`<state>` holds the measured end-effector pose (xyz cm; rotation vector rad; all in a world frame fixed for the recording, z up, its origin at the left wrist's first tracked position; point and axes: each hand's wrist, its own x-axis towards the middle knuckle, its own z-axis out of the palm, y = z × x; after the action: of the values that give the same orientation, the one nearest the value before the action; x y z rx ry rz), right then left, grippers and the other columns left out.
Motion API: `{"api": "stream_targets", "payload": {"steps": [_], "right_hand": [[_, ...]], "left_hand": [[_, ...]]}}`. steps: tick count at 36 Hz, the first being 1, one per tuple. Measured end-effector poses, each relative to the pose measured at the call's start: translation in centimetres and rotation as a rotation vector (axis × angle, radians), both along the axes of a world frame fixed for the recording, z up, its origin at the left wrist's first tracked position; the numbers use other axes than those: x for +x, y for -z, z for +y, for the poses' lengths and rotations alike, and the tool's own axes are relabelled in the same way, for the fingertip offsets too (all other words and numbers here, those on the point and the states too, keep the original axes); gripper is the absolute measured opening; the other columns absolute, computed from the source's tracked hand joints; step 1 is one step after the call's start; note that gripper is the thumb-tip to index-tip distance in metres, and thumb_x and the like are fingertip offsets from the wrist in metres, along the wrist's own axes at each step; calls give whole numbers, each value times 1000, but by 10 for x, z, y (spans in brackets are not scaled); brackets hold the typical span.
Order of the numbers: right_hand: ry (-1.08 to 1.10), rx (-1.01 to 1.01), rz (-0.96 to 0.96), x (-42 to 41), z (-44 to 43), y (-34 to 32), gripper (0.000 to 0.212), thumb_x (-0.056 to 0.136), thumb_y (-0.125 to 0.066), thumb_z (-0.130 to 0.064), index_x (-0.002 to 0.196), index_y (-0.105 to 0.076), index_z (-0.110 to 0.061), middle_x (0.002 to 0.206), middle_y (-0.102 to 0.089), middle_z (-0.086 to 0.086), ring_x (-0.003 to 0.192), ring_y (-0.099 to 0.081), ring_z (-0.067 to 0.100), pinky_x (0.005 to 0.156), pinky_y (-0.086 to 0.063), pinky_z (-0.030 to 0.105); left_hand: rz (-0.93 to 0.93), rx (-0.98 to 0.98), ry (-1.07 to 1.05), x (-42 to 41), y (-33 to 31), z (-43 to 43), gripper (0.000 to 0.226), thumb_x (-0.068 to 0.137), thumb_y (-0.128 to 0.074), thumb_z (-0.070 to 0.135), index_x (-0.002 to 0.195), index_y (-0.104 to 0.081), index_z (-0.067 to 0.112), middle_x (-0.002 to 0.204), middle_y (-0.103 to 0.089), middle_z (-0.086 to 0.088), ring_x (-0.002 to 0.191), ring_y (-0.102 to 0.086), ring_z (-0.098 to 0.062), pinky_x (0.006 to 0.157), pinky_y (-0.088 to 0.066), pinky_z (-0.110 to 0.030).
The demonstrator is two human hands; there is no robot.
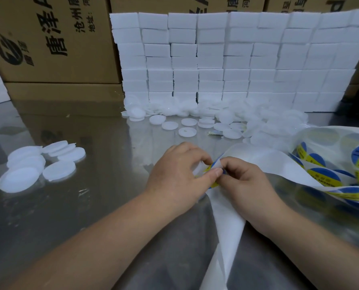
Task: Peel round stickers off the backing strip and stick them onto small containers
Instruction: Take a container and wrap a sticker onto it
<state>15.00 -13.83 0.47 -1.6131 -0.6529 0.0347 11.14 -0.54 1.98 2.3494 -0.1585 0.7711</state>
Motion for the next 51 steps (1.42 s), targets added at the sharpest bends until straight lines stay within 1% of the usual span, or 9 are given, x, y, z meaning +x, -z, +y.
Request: {"api": "stream_targets", "payload": {"steps": [8, 15, 21, 32, 34, 39, 42, 46, 51], "right_hand": [[20, -14, 56, -2, 0, -2, 29, 83, -52, 5, 59, -57, -11, 66, -54, 14, 66, -43, 21, 65, -33, 34], [15, -49, 23, -2, -1, -3, 19, 85, -51, 2, 75, -64, -7, 86, -61, 31, 73, -55, 25, 70, -47, 51], [-33, 28, 78, -3, -1, -4, 21, 62, -53, -15, 76, -68, -13, 79, -71, 8, 75, -64, 13, 74, -47, 29], [89, 78, 73, -2, -2, -3, 24, 78, -61, -28, 66, -55, -9, 58, -57, 0, 56, -51, 12, 58, -40, 26], [178, 66, 61, 1, -2, -2, 9, 83, -62, -20, 76, -58, -22, 62, -66, -7, 54, -60, 8, 56, -46, 24], [440, -57, -92, 8, -7, 0, 50, 79, -64, -16, 116, -39, -40, 91, -57, -15, 63, -57, -6, 50, -40, 7], [476, -154, -170, 9, -11, 1, 67, 80, -60, -14, 130, -30, -47, 108, -49, -19, 72, -55, 0, 58, -38, 12], [479, -182, -381, 8, -10, -2, 57, 80, -56, -3, 116, -47, -46, 132, -37, -15, 94, -42, -8, 70, -31, 5], [311, -147, -327, 3, -7, -3, 56, 79, -50, 8, 68, -58, -46, 76, -61, -35, 76, -55, -15, 66, -37, 0]], "left_hand": [[35, -103, 84, -1, 0, -1, 12, 63, -61, 48, 68, -51, 44, 85, -56, 12, 90, -53, -9, 80, -42, -27], [53, -254, 122, 3, 2, 1, 6, 67, -62, 45, 63, -57, 44, 82, -59, 12, 82, -55, -2, 74, -44, -22], [27, -471, -47, 8, 3, 5, 12, 76, -61, 37, 65, -61, 32, 78, -62, 8, 75, -55, -7, 67, -41, -21], [-62, -612, -257, 15, 1, 21, 25, 88, -52, 40, 68, -59, 27, 52, -52, 26, 50, -44, 7, 46, -32, -7], [-63, -596, -260, 14, 0, 21, 25, 88, -50, 41, 69, -59, 27, 53, -51, 20, 51, -44, 6, 46, -31, -9], [-33, -437, -226, 10, 1, 16, 20, 84, -50, 45, 72, -58, 31, 79, -58, 11, 75, -50, -2, 61, -34, -11], [-51, -350, -217, 6, 0, 13, 17, 80, -48, 47, 70, -54, 35, 83, -56, 12, 77, -49, -1, 65, -33, -7], [-96, -253, -198, 3, -1, 11, 14, 80, -50, 46, 70, -52, 37, 79, -52, 16, 80, -44, -2, 65, -32, -15], [-109, -191, -195, 2, -2, 10, 17, 79, -52, 47, 77, -56, 31, 80, -50, 15, 86, -47, -8, 68, -30, -21]]}}
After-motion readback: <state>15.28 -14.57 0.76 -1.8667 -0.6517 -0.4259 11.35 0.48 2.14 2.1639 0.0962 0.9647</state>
